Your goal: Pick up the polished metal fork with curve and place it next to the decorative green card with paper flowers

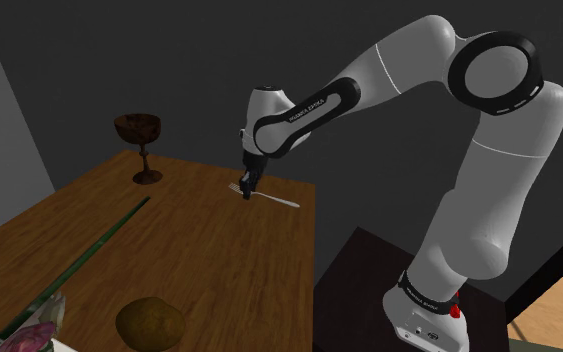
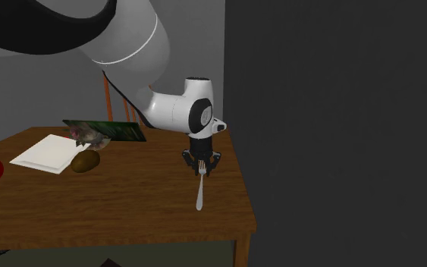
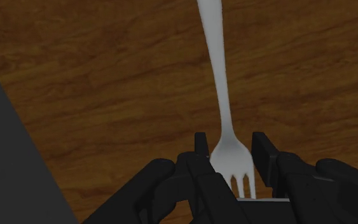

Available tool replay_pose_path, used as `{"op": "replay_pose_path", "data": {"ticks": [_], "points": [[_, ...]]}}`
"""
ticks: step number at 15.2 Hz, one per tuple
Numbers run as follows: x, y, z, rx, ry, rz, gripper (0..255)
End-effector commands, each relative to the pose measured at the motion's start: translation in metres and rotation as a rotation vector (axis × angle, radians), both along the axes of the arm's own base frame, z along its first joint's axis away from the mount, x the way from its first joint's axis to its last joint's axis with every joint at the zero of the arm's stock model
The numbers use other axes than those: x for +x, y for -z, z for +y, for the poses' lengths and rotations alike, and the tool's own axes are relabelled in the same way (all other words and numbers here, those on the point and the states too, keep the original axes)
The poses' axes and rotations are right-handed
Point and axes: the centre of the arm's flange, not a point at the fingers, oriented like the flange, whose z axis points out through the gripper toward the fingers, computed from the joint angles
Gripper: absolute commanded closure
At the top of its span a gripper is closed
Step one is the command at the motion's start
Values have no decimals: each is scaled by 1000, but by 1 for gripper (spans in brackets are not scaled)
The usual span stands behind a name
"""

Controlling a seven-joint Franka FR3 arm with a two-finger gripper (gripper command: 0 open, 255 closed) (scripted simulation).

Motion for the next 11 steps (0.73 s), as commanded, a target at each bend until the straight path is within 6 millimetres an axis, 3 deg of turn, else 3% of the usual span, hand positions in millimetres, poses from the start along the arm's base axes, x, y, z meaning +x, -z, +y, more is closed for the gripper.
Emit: {"op": "replay_pose_path", "data": {"ticks": [1,3,11], "points": [[-2,3,1,0,-3,9,255],[-2,5,4,0,-2,9,255],[-2,-38,4,0,-2,9,255]]}}
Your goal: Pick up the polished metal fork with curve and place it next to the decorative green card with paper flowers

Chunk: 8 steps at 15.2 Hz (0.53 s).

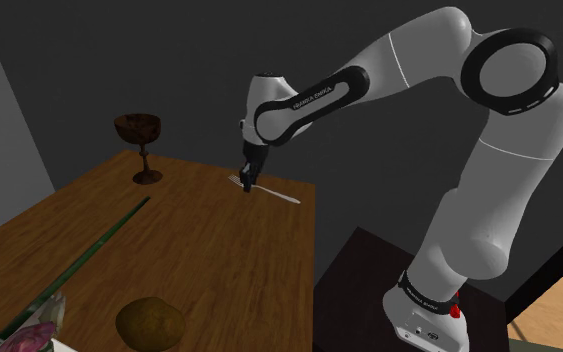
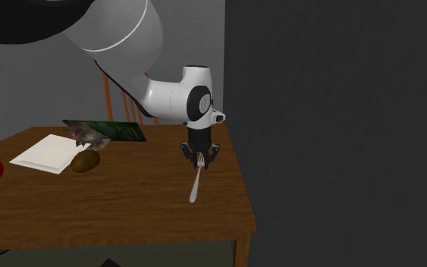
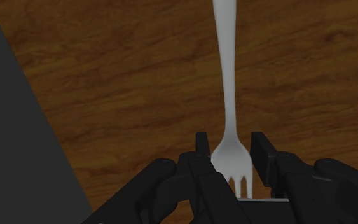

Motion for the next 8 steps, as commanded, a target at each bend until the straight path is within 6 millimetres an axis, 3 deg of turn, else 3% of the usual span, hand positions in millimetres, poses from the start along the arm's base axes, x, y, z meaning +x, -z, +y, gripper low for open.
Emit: {"op": "replay_pose_path", "data": {"ticks": [1,8], "points": [[0,-11,0,0,0,0,255],[0,-48,0,0,0,0,255]]}}
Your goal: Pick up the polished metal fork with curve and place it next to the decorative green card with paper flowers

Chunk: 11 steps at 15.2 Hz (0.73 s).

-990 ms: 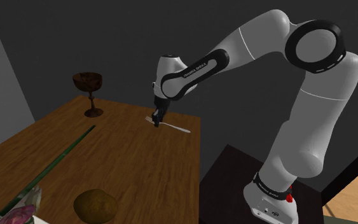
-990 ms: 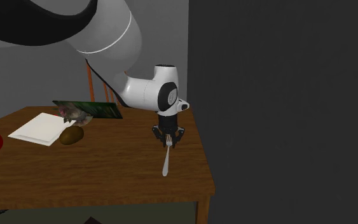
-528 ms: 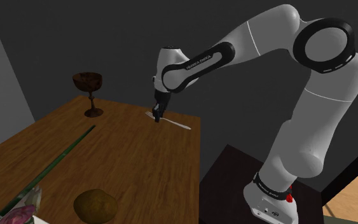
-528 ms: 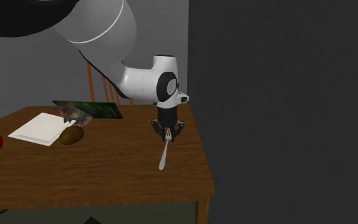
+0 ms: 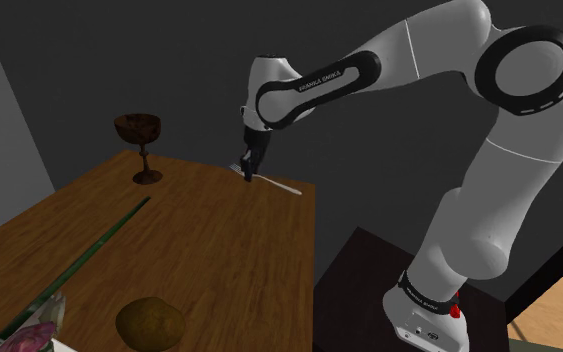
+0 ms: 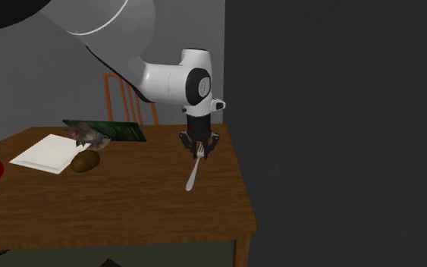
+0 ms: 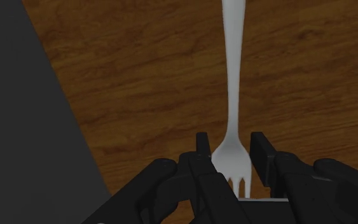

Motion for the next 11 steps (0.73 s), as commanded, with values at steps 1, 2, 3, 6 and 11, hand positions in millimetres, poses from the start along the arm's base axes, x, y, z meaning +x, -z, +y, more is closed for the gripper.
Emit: {"op": "replay_pose_path", "data": {"ticks": [1,2,3,6,11], "points": [[0,-11,0,0,0,0,255],[0,-17,0,0,0,0,255],[0,-22,0,0,0,0,255],[0,-38,0,0,0,0,255],[0,-64,0,0,0,0,255]]}}
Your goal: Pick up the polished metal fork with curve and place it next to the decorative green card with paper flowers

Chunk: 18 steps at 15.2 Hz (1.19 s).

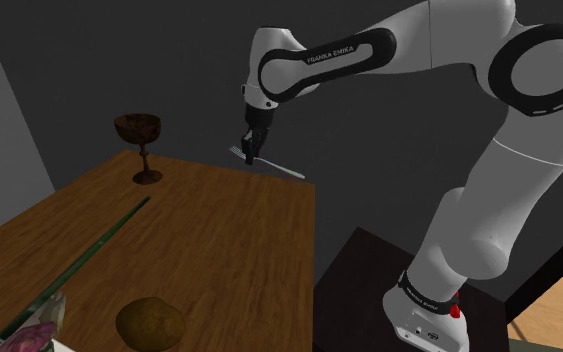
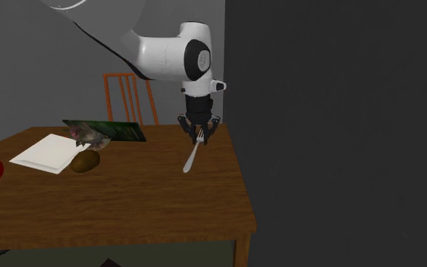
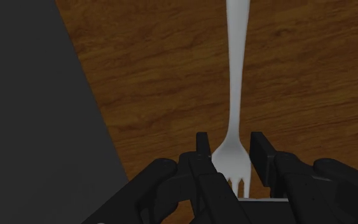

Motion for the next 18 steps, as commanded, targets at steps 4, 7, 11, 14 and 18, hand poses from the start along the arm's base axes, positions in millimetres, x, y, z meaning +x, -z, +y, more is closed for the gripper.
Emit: {"op": "replay_pose_path", "data": {"ticks": [4,7,11,14,18], "points": [[0,-26,0,0,0,0,255],[0,-42,0,0,0,0,255],[0,-63,0,0,0,0,255],[0,-79,0,0,0,0,255],[0,-100,0,0,0,0,255]]}}
